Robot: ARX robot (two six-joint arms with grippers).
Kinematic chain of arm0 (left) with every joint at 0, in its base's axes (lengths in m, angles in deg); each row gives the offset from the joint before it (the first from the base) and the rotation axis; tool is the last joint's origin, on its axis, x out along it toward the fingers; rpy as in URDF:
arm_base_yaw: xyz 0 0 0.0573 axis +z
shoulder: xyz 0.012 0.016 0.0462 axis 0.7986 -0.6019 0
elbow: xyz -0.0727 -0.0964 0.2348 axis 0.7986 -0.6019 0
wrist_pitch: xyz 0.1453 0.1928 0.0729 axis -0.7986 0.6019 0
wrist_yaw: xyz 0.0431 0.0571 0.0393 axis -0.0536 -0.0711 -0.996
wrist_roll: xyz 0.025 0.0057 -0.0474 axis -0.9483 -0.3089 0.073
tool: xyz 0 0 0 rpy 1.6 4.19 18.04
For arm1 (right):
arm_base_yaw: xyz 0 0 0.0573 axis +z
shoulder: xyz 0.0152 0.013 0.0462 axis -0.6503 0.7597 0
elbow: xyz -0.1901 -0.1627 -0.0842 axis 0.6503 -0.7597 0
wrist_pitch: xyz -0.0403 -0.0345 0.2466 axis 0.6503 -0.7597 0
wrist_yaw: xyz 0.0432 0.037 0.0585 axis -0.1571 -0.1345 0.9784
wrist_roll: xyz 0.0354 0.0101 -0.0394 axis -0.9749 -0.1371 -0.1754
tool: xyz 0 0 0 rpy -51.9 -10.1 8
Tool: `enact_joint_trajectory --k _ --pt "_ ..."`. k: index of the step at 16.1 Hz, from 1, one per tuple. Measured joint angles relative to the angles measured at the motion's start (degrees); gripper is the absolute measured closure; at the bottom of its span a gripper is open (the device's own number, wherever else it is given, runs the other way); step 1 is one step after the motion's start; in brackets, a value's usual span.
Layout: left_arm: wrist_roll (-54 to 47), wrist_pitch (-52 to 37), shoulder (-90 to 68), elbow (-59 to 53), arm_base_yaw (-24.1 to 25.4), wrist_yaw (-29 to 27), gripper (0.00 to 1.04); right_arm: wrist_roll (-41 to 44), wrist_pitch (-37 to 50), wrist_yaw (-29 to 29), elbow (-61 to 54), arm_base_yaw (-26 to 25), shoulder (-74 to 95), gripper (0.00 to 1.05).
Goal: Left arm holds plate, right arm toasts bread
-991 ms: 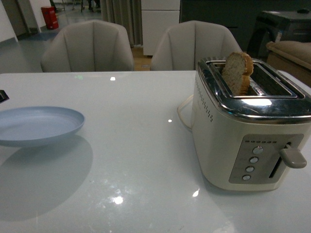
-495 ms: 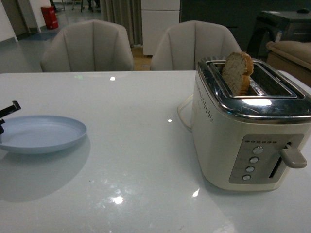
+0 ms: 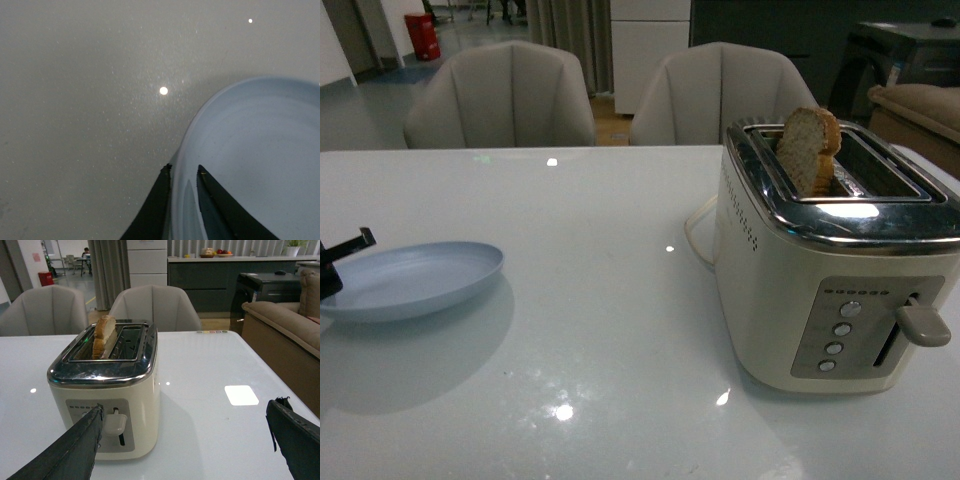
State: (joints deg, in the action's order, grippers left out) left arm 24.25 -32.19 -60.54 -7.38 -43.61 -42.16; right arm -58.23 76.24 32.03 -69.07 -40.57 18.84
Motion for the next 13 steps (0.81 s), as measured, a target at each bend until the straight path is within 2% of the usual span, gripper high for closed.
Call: enact_joint_trajectory --k 1,3,4,6,7,13 --pt "-1.79 0.39 -0.61 -0.66 -0.2 0.04 0.72 0.0 0.0 -0.02 0.0 0.0 0.0 0.06" --pt "-4.09 0.5 -0.7 -1.05 -0.39 -0.5 0.51 0.0 0.0 -0.02 0.0 0.0 0.0 0.06" --pt "-5.49 0.2 -0.7 -1.05 -0.35 -0.83 0.34 0.0 0.0 0.0 0.0 0.0 0.0 0.06" --pt "-6.64 -0.02 -0.7 -1.03 -0.2 -0.79 0.09 0.0 0.0 0.0 0.0 0.0 0.0 0.06" --pt "-6.73 -0.02 -0.7 -1.03 -0.17 -0.72 0.05 0.0 0.0 0.0 0.0 0.0 0.0 0.06" --pt "-6.62 -0.2 -0.7 -0.48 -0.11 0.79 0.07 0.0 0.0 -0.02 0.0 0.0 0.0 0.06"
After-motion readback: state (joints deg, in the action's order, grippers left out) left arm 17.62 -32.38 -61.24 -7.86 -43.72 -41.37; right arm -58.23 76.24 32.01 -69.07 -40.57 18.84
